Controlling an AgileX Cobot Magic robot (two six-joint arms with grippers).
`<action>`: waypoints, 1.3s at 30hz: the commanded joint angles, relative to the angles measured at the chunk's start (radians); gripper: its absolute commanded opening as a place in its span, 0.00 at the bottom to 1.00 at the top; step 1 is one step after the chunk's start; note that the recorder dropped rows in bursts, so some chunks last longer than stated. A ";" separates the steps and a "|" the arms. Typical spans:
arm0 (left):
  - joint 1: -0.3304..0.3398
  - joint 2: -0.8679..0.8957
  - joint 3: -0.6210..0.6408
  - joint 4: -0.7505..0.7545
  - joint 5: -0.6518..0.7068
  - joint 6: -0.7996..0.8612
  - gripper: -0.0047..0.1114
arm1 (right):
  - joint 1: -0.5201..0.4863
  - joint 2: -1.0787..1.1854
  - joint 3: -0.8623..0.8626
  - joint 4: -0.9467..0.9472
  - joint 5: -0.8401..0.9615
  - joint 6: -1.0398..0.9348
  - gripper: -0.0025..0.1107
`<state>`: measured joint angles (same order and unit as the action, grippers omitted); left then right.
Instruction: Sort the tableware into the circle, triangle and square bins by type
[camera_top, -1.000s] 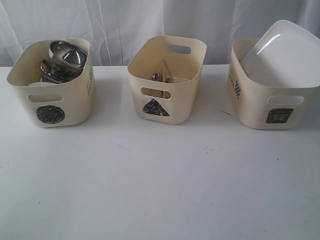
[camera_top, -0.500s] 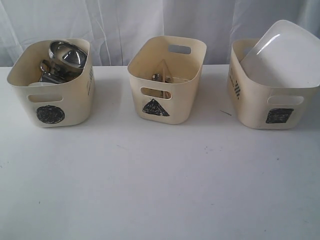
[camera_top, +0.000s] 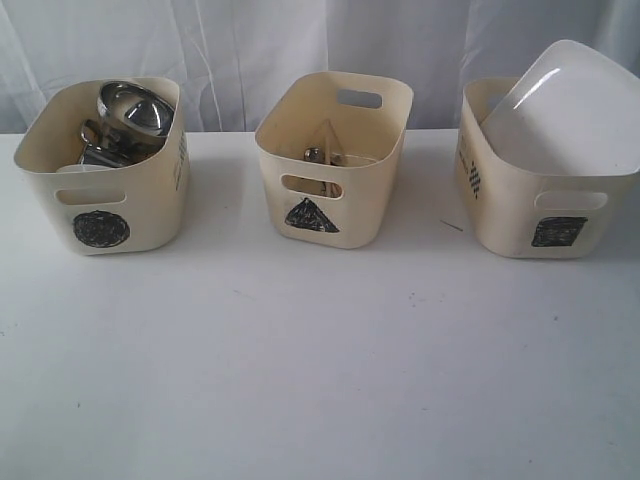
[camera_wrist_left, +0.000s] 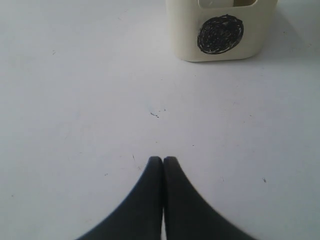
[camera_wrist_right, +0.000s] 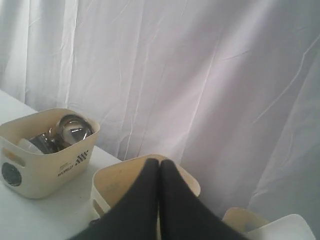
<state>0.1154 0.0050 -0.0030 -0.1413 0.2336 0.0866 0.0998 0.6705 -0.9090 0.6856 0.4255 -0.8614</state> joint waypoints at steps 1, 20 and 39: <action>0.001 -0.005 0.003 -0.007 -0.001 -0.001 0.04 | -0.001 -0.038 0.006 -0.068 -0.039 0.028 0.02; 0.001 -0.005 0.003 -0.007 -0.001 -0.001 0.04 | -0.133 -0.361 0.578 -0.779 -0.316 0.733 0.02; 0.001 -0.005 0.003 -0.006 0.001 -0.001 0.04 | -0.142 -0.671 0.909 -0.816 -0.083 0.909 0.02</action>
